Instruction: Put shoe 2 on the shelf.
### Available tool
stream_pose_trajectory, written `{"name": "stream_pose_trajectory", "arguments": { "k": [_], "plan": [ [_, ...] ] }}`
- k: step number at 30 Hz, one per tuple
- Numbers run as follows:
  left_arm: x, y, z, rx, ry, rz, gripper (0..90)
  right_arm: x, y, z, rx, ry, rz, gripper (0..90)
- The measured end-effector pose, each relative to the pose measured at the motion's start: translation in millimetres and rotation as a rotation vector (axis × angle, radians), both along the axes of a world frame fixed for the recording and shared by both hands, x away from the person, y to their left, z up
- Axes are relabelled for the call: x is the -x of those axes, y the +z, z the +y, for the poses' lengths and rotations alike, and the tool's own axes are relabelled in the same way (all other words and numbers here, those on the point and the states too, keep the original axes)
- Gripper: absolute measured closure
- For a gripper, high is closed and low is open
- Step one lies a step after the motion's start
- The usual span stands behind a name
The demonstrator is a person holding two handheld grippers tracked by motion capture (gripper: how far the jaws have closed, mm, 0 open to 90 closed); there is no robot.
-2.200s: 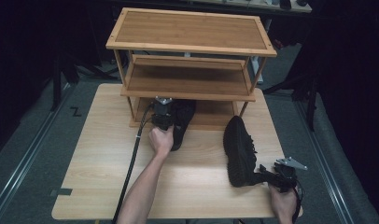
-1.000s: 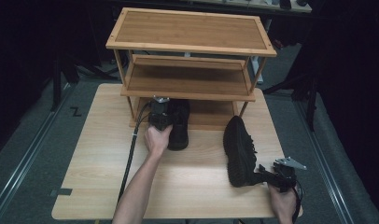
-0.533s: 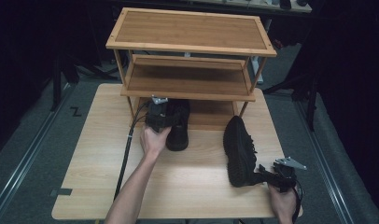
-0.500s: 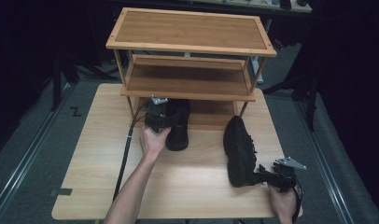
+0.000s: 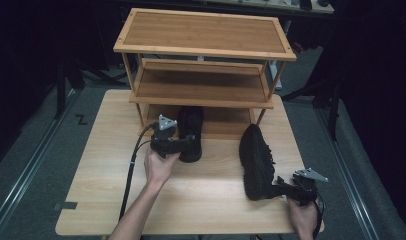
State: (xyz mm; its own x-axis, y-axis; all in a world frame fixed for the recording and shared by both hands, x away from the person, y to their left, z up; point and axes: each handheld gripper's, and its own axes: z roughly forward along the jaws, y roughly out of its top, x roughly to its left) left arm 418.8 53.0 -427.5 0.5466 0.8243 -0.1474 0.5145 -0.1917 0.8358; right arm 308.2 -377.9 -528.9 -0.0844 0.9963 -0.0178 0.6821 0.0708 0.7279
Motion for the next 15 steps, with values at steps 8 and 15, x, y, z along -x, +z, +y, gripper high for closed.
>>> {"name": "stream_pose_trajectory", "arguments": {
  "k": [8,15],
  "plan": [
    [11.3,-14.9,-10.1,-0.056,-0.023,0.017,32.9,0.0,0.0,0.1,-0.001,-0.001,0.000,36.8],
    [7.3,-34.4,-27.5,-0.138,-0.011,0.049,41.3,-0.1,0.0,0.1,0.000,-0.001,0.000,36.7]
  ]
}}
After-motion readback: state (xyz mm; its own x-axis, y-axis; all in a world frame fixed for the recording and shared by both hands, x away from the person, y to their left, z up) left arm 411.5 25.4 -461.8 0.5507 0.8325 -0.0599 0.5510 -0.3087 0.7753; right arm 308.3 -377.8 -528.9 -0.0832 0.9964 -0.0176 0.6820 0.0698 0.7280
